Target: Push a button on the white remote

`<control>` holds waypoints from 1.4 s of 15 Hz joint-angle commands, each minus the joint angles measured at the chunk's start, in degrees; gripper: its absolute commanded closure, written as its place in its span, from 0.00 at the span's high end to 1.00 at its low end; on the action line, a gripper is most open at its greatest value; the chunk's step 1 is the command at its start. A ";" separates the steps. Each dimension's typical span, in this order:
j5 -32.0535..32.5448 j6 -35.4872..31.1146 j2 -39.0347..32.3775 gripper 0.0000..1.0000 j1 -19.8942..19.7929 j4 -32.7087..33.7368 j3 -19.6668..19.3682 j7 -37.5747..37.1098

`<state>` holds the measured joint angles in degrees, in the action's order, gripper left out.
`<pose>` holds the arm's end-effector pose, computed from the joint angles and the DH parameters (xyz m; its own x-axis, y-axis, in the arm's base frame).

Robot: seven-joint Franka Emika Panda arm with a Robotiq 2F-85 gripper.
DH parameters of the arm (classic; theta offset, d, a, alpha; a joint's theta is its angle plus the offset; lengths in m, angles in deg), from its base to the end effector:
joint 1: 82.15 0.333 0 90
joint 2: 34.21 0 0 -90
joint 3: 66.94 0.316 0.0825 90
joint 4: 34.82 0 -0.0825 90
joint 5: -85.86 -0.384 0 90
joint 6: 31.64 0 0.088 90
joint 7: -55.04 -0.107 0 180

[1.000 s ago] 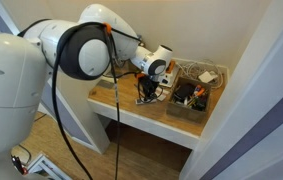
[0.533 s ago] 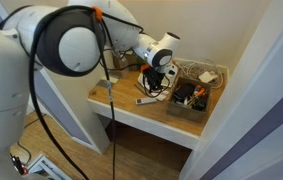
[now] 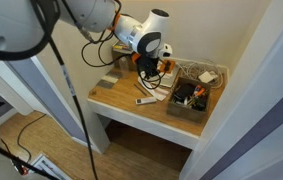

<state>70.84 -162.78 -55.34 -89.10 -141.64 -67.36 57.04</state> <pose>0.6342 -0.0758 0.3256 0.9640 -0.2619 0.0454 -0.2481 -0.9478 -0.2003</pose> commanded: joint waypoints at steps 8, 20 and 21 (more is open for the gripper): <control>17.27 -15.42 21.23 0.95 5.35 -23.20 -1.19 -2.58; 21.52 -13.31 22.92 1.00 4.68 -24.08 -0.87 -2.38; 21.52 -13.31 22.91 1.00 4.68 -24.08 -0.87 -2.38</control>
<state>92.40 -176.20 -32.43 -84.65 -165.78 -68.00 54.60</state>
